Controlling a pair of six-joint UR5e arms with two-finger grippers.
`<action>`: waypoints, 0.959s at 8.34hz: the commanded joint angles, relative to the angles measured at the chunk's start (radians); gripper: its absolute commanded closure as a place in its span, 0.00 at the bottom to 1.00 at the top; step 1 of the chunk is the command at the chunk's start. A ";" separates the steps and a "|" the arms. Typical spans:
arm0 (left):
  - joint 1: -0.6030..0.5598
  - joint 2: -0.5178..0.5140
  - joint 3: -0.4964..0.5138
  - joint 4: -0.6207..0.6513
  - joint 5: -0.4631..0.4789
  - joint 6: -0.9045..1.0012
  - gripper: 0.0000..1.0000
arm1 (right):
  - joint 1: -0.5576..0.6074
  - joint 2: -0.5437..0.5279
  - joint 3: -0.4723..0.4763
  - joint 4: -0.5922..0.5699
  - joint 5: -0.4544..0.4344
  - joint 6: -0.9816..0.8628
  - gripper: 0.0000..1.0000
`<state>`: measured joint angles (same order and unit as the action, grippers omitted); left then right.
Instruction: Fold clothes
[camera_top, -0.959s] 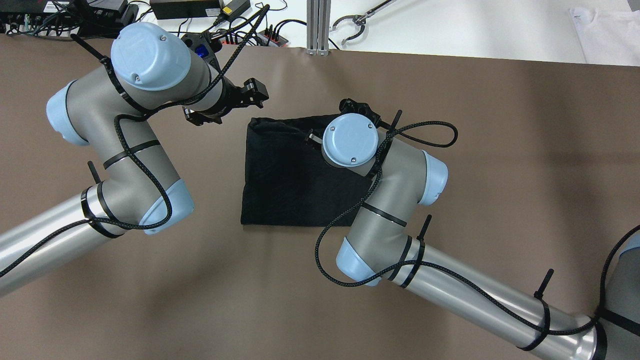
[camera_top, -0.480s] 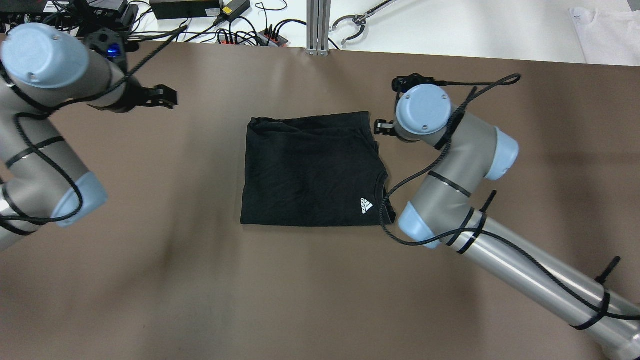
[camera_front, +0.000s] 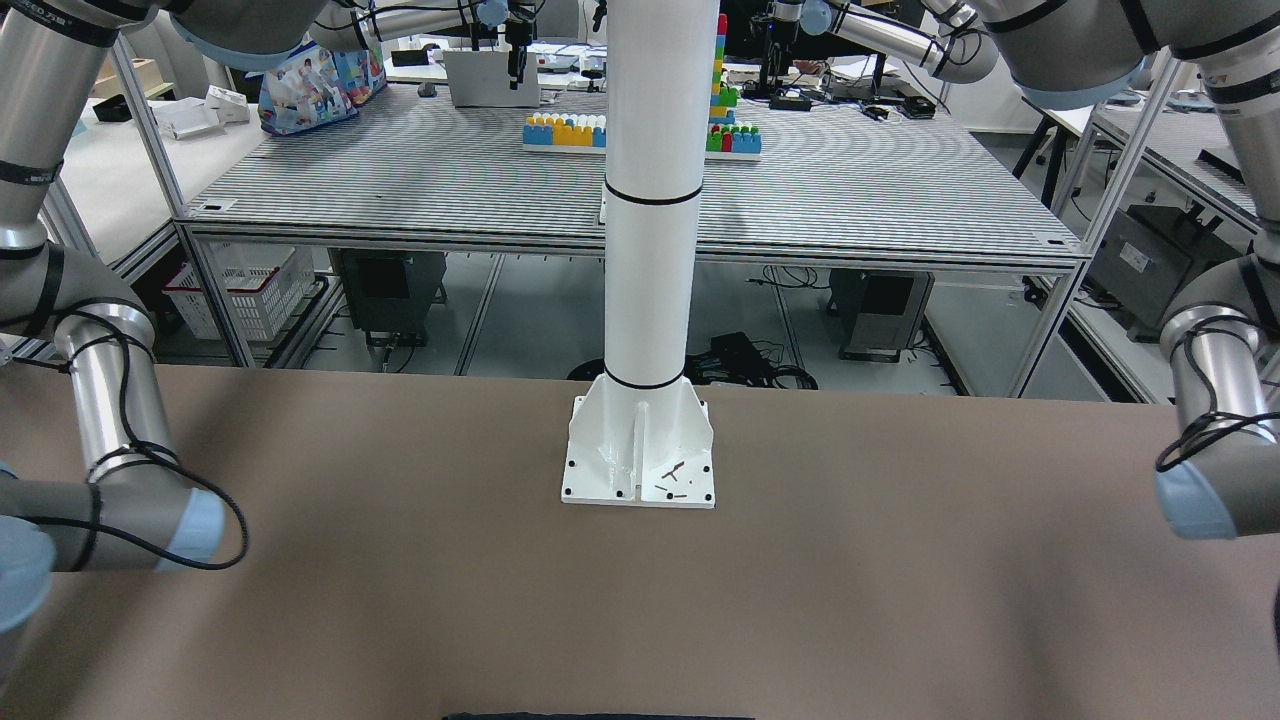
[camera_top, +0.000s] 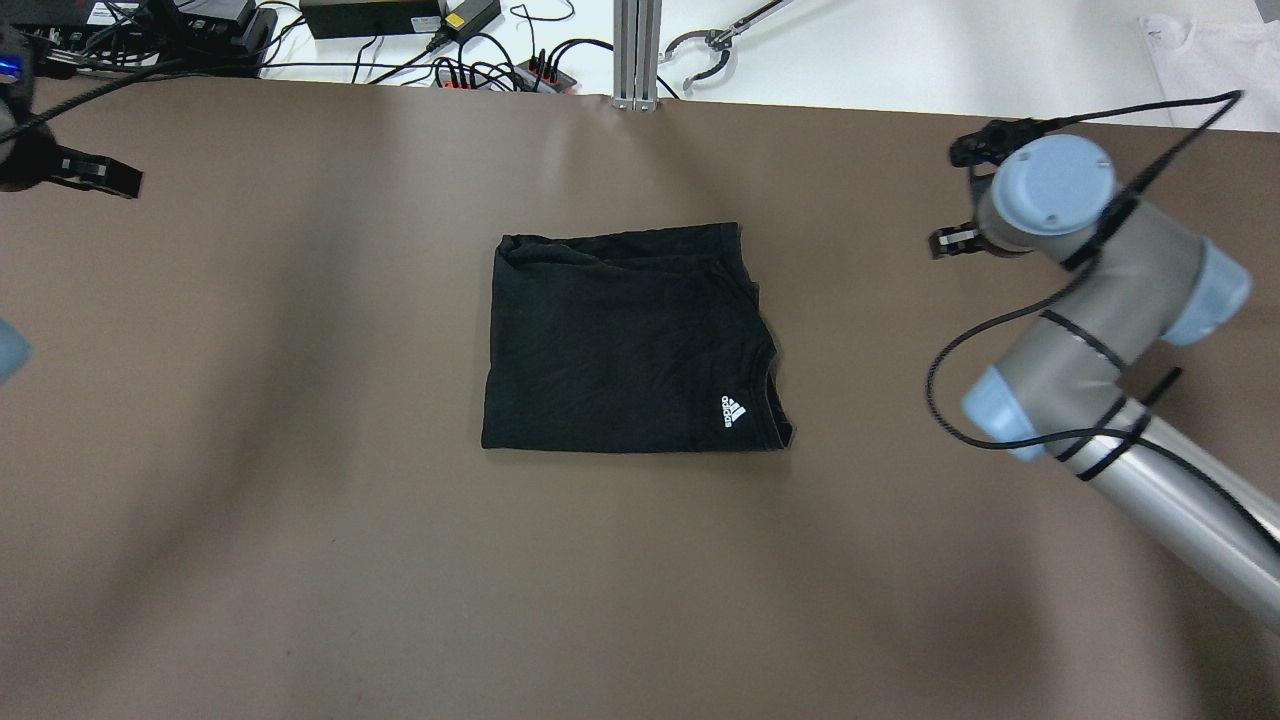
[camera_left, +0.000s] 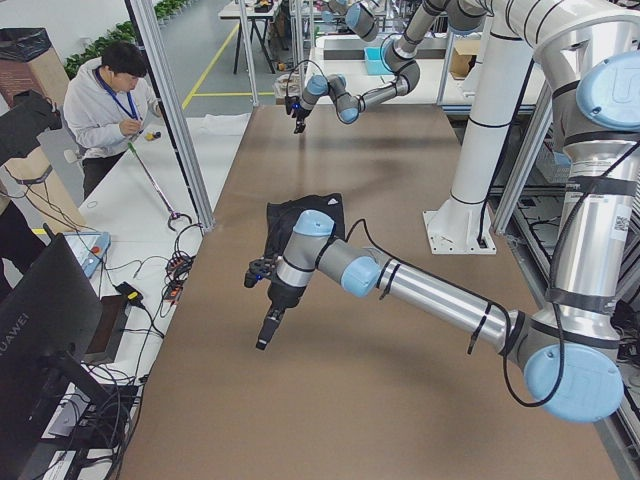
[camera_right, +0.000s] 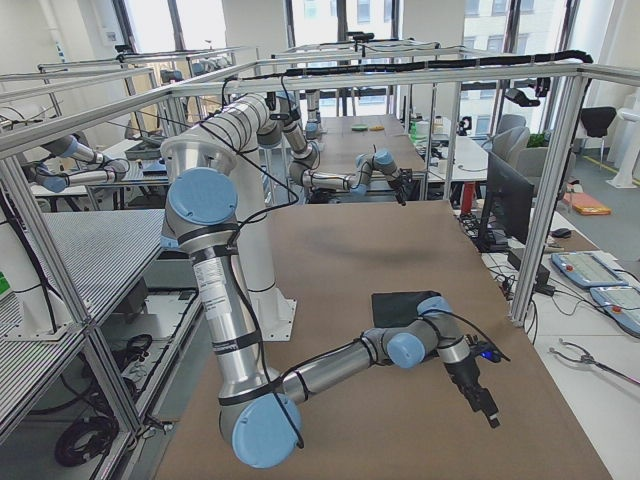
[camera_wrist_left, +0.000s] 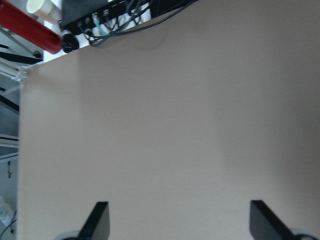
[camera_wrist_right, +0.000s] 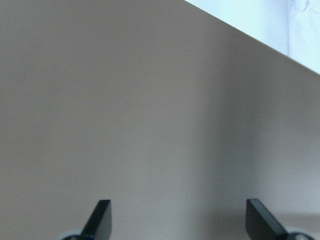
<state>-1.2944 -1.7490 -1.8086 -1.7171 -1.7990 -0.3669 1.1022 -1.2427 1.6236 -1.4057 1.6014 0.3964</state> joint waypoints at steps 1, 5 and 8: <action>-0.217 0.051 0.028 0.019 0.009 0.328 0.00 | 0.228 -0.168 0.081 0.002 -0.002 -0.331 0.06; -0.302 0.218 0.029 -0.040 0.035 0.416 0.00 | 0.438 -0.397 0.275 0.002 -0.014 -0.514 0.06; -0.350 0.221 -0.005 -0.052 0.027 0.363 0.00 | 0.438 -0.437 0.318 0.016 -0.006 -0.489 0.06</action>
<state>-1.6246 -1.5378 -1.7978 -1.7604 -1.7639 0.0470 1.5341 -1.6687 1.9154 -1.3943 1.5885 -0.1034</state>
